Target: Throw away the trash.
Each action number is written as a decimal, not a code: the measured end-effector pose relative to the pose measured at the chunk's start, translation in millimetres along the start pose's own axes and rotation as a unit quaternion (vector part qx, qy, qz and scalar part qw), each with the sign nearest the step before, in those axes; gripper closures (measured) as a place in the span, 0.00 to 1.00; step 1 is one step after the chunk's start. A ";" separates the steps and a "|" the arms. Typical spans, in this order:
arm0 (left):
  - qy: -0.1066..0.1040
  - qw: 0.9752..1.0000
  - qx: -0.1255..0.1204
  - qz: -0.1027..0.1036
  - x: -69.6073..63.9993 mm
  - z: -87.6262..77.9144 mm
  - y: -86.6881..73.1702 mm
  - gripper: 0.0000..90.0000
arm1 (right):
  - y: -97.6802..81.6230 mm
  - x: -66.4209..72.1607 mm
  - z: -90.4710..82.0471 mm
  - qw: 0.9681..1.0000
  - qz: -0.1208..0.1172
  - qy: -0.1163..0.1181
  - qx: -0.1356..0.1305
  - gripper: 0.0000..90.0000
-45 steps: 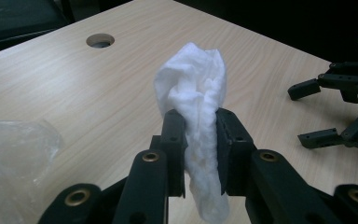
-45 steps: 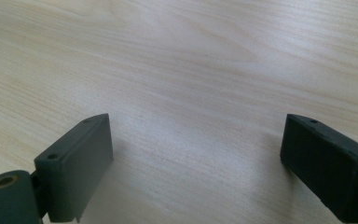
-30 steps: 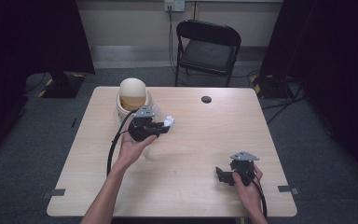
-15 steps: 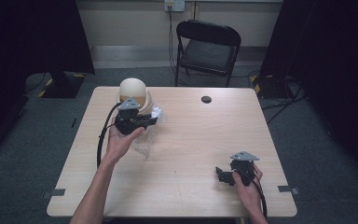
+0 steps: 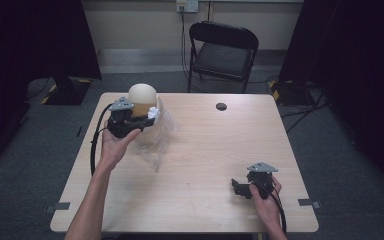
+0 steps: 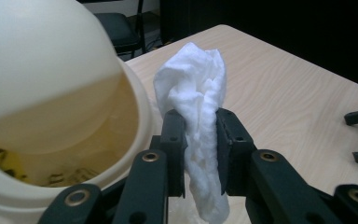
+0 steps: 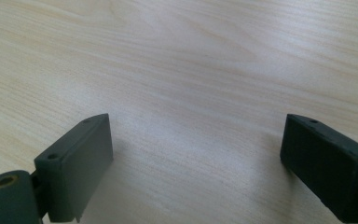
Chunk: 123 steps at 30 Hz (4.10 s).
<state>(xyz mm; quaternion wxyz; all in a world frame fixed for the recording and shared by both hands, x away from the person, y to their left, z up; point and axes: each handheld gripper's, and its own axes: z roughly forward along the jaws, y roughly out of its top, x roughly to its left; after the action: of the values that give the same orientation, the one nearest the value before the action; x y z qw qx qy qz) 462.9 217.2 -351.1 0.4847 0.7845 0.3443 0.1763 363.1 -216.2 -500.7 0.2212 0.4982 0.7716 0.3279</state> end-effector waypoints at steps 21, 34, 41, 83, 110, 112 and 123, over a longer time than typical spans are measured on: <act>0.050 0.996 0.066 -0.024 43.9 6.8 4.2 0.83 | 0.0 0.0 0.0 1.000 0.000 0.000 0.000 0.09; 0.060 0.994 0.080 -0.041 48.0 20.1 7.4 0.83 | 0.0 0.0 0.0 1.000 0.000 0.000 0.000 0.09; 0.076 0.992 0.092 -0.049 48.4 31.1 5.6 0.83 | 0.0 0.0 0.0 1.000 0.000 0.000 0.000 0.09; 0.102 0.980 0.163 -0.056 50.9 60.8 9.4 0.74 | 0.0 0.0 -0.1 1.000 0.000 0.000 0.000 0.09; 0.127 0.973 0.181 -0.071 42.7 63.6 14.5 0.49 | 0.0 0.0 0.0 1.000 0.000 0.000 0.000 0.09; 0.122 0.972 0.185 -0.078 43.9 62.0 15.1 0.48 | 0.0 0.0 0.0 1.000 0.000 0.000 0.000 0.09; 0.112 0.969 0.187 -0.115 46.1 57.6 16.5 0.47 | 0.0 0.0 0.0 1.000 0.000 0.000 0.000 0.09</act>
<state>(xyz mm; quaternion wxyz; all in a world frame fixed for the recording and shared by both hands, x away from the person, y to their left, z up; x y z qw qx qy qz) 536.5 208.3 -366.1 0.3043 0.7919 0.5110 0.1385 363.1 -216.3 -500.7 0.2213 0.4981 0.7717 0.3279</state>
